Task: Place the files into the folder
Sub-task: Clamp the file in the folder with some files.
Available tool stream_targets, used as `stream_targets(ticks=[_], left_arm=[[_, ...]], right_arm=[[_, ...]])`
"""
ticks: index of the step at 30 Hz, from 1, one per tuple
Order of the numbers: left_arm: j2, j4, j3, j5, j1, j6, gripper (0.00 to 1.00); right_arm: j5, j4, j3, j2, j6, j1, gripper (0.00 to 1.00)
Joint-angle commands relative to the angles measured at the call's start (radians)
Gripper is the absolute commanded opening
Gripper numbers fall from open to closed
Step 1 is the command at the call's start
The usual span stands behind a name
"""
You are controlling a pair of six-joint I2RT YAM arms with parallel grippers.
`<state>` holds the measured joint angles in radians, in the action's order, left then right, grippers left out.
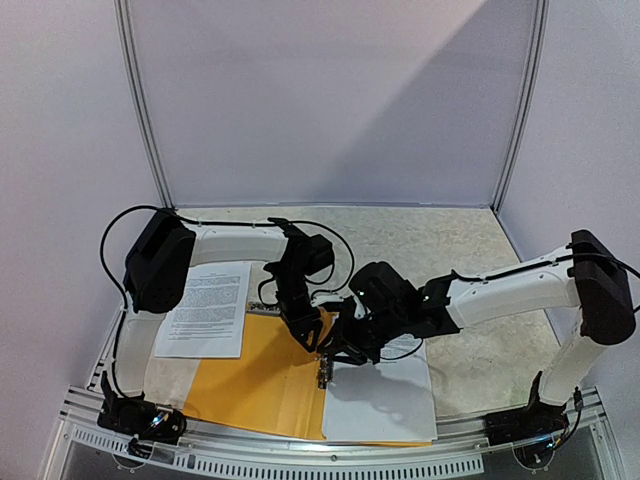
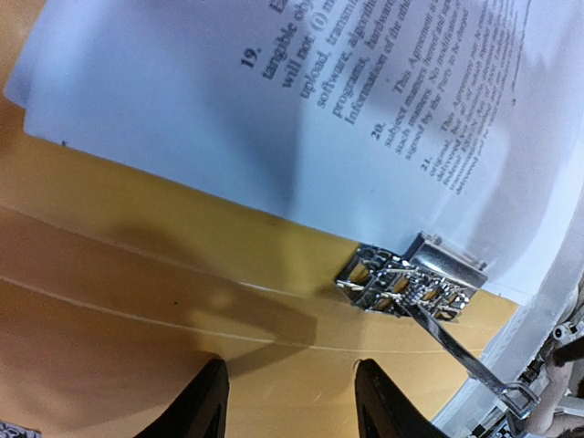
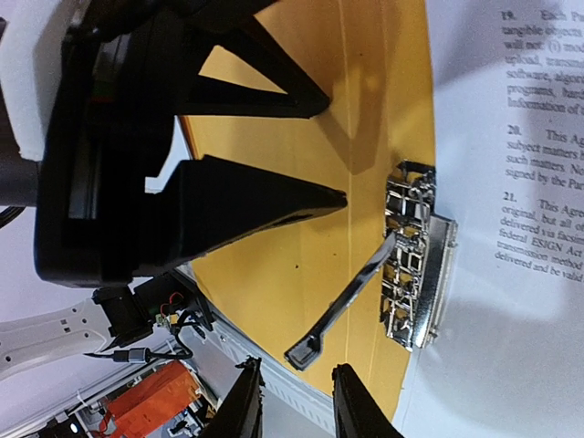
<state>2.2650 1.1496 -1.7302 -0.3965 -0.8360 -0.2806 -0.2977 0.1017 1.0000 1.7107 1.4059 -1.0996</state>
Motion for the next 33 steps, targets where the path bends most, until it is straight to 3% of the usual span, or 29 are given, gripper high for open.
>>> stream_targets(ticks=[1, 16, 33], left_arm=[[0.113, -0.151, 0.046, 0.127, 0.0, -0.021, 0.5], [0.116, -0.151, 0.047, 0.128, 0.0, -0.027, 0.5], [0.117, -0.149, 0.047, 0.128, 0.0, -0.028, 0.5]], right_arm=[[-0.025, -0.041, 0.022, 0.043, 0.006, -0.007, 0.27], [-0.068, -0.157, -0.014, 0.102, 0.05, -0.007, 0.21], [-0.063, -0.134, -0.081, 0.088, 0.057, -0.019, 0.11]])
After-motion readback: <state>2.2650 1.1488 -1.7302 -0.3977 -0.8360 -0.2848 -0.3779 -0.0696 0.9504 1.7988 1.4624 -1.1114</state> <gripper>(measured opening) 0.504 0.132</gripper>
